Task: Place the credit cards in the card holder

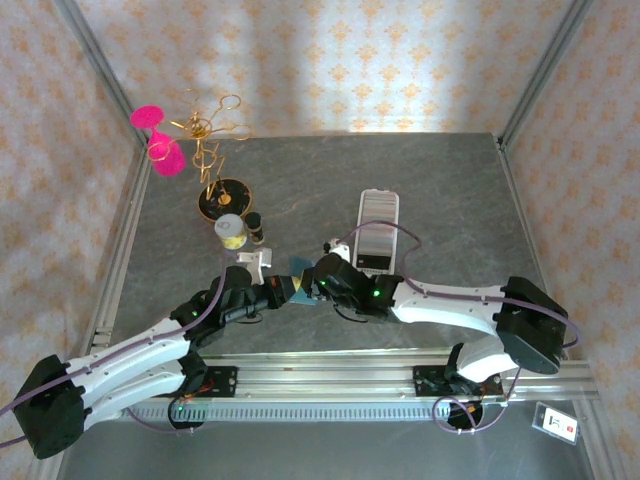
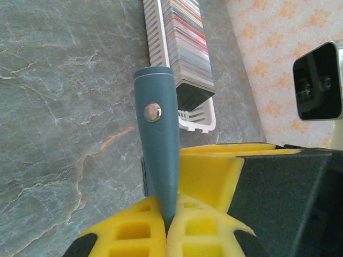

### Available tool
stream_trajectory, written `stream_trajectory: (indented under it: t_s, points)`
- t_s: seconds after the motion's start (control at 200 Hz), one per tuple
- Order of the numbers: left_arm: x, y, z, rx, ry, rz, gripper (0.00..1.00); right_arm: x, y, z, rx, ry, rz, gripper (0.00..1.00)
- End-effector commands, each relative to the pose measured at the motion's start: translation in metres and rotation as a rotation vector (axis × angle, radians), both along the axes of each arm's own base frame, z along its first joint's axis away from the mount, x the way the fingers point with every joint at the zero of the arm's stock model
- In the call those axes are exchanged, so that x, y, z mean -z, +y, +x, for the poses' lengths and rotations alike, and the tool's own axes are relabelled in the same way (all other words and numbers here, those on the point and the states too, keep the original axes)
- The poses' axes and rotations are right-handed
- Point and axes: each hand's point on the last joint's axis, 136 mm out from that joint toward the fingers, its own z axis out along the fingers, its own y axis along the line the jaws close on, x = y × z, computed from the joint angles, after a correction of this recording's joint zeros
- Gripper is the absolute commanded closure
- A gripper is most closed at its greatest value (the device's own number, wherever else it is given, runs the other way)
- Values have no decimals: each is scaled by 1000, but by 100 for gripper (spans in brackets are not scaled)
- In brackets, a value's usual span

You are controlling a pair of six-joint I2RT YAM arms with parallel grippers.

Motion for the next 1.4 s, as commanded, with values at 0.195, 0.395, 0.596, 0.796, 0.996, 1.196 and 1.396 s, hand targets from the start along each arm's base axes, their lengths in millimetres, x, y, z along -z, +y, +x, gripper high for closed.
stream_trajectory:
  t_s: [0.195, 0.395, 0.596, 0.796, 0.996, 1.196, 1.396]
  points:
    - [-19, -7, 3, 12, -67, -56, 100, 26, -27, 0, 48, 26, -153, 89]
    - [-19, -10, 3, 26, -65, -49, 100, 21, -18, -2, 21, 28, -118, 100]
    - [-16, -8, 3, 20, -62, -37, 100, 25, -33, 1, 61, 12, -168, 100]
    - [-9, -3, 5, -1, -52, -5, 100, 28, -49, 2, 112, -4, -191, 100]
    - [-6, -4, 5, 2, -44, -1, 100, 27, -53, 2, 126, -10, -181, 100]
    - [-7, -9, 3, 24, -29, -21, 100, 28, -48, 3, 116, -3, -152, 100]
    - [-9, -15, 1, 46, -28, -60, 100, 26, -41, 3, 101, 1, -105, 78]
